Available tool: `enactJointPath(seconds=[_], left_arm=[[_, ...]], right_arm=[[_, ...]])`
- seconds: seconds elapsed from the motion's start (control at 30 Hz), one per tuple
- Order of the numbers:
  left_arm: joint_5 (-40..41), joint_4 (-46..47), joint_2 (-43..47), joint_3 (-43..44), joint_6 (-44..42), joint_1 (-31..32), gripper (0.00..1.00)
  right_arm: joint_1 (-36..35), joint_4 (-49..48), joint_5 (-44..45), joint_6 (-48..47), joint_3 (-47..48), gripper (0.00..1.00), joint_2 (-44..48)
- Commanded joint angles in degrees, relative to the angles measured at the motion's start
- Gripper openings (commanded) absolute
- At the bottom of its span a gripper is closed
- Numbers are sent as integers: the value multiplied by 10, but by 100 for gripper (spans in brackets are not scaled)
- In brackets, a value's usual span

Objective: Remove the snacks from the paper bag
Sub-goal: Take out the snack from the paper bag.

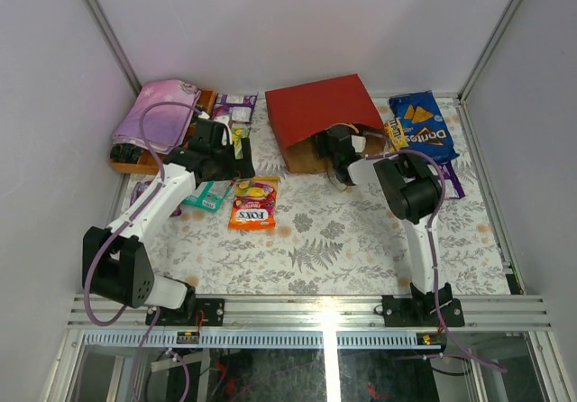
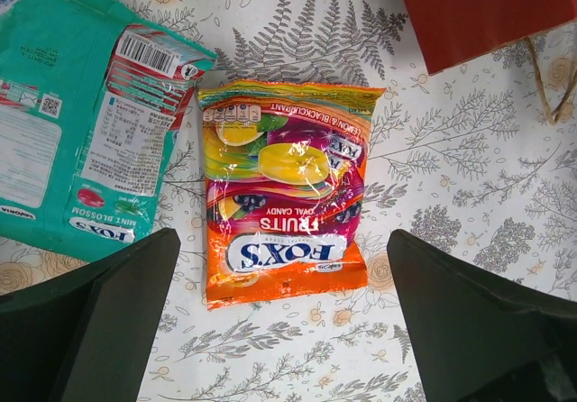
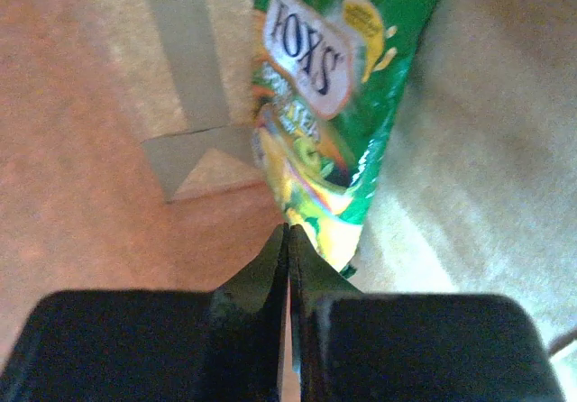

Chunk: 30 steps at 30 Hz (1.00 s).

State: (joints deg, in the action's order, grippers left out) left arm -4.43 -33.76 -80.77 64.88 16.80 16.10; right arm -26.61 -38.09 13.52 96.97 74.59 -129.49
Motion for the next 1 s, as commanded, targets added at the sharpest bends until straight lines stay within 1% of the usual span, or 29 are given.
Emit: enactJointPath(seconds=[0.0,0.17,0.23,0.27,0.33,0.37,0.43,0.53,0.57,0.63,0.8,0.87,0.97], left_arm=[[-13,28,-7,15,-5,-8,100],[-23,29,-12,16,-4,-16,100],[-29,30,-15,16,-3,-21,100],[-33,30,-16,17,-3,-22,100],[-36,31,-16,17,-2,-25,100],[-36,31,-17,16,-2,-26,100],[-34,31,-15,15,-2,-27,100],[-35,31,-16,14,-2,-27,100],[-38,31,-17,15,-2,-28,100],[-41,31,-19,15,-2,-29,100],[-44,31,-21,14,-1,-31,100],[-47,31,-22,14,-1,-32,100],[-48,31,-22,14,-1,-32,100]], right_arm=[[-3,-66,13,2,-34,0,76],[-4,-78,8,-16,-102,0,146],[-4,-63,7,-22,-115,0,158],[-3,-62,5,-20,-118,2,156],[-1,-69,-12,-3,-117,22,139],[-1,-75,-24,8,-115,27,128],[-1,-82,-55,25,-103,31,95],[-4,-86,-70,44,-82,34,60],[-4,-83,-73,45,-72,37,51],[-4,-77,-76,45,-52,46,35],[-4,-74,-86,41,-22,59,4],[-4,-72,-81,45,-16,62,-6],[-4,-71,-70,51,0,64,-24]])
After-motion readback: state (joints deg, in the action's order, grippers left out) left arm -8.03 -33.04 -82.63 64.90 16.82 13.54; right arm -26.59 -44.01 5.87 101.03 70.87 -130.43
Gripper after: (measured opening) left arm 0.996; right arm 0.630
